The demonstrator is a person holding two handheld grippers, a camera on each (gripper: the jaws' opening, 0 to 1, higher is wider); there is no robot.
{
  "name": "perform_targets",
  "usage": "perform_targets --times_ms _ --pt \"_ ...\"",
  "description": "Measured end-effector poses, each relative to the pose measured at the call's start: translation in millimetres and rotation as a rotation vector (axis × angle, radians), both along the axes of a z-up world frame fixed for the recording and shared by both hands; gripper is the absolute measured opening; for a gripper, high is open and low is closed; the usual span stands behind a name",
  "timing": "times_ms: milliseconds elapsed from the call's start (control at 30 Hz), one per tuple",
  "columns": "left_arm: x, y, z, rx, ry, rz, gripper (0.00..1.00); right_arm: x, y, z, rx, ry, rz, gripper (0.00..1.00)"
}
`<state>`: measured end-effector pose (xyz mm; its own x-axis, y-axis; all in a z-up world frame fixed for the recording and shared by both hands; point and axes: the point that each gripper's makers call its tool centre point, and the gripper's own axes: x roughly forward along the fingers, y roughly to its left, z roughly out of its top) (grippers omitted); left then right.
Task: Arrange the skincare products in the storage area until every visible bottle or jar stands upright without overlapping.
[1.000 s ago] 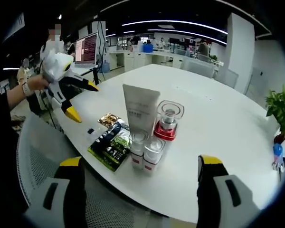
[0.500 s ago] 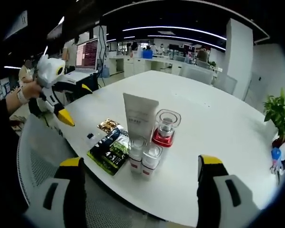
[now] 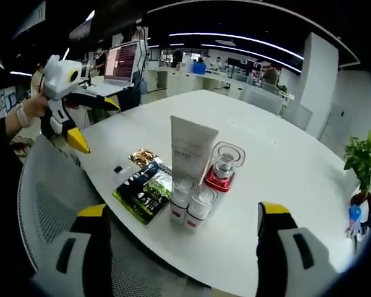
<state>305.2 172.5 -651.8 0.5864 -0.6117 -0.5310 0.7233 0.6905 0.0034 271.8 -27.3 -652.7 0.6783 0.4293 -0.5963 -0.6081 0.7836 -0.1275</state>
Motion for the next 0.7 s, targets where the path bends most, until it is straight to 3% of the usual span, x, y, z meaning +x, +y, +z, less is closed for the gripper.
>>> perform_targets --times_ms 67,233,700 --pt "-2.7 0.1 -0.1 -0.035 0.029 0.021 0.97 -1.1 0.5 -0.9 0.002 0.005 0.006 0.99" --pt "-0.2 2.2 4.4 -0.018 -0.032 0.033 0.97 -0.8 -1.5 0.1 -0.002 -0.006 0.002 0.99" --pt "-5.6 -3.9 -1.0 -0.023 -0.018 0.015 0.97 -2.5 0.3 -3.6 0.015 0.010 0.004 1.00"
